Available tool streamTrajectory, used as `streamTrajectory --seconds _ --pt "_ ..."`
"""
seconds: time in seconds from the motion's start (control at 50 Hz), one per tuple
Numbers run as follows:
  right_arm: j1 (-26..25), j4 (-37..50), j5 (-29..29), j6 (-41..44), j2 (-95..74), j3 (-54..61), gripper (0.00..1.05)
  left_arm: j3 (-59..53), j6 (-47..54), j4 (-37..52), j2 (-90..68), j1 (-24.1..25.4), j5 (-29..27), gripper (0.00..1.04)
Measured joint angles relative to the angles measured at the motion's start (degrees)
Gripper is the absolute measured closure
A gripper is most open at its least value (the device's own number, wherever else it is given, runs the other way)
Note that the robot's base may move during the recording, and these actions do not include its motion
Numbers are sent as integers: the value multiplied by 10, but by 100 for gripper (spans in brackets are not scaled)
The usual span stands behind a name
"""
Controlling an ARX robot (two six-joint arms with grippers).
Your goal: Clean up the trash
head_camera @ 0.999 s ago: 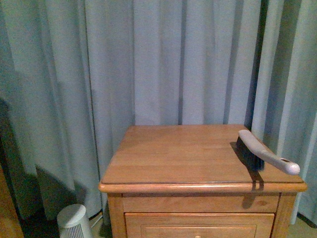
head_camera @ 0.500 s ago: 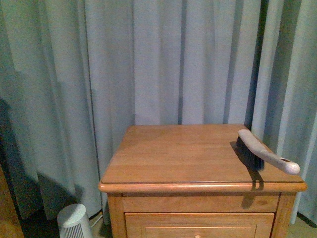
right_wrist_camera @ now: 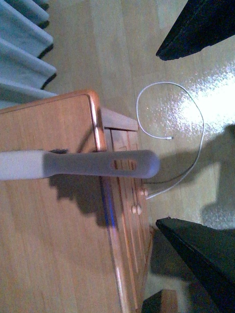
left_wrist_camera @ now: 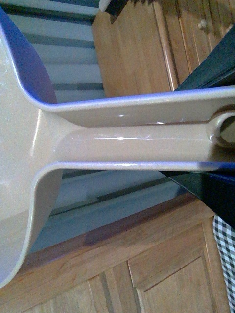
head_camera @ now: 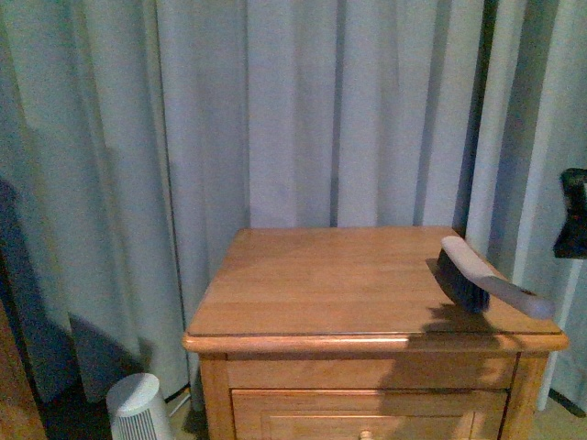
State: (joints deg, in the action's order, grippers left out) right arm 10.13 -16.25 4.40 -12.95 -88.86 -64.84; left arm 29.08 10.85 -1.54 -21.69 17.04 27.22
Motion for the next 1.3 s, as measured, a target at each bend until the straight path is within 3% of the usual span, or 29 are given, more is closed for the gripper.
streamTrajectory --seconds 0.2,0.38,1.059,1.299 --pt "14 -81 0 -35 -143 -159 7 0 0 0 0 0 0 79" --pt "21 -110 9 -53 -222 -234 7 0 0 0 0 0 0 79" --pt "12 -96 10 -80 -315 -261 7 0 0 0 0 0 0 79" --pt "11 -94 18 -81 -318 -258 37 0 0 0 0 0 0 79"
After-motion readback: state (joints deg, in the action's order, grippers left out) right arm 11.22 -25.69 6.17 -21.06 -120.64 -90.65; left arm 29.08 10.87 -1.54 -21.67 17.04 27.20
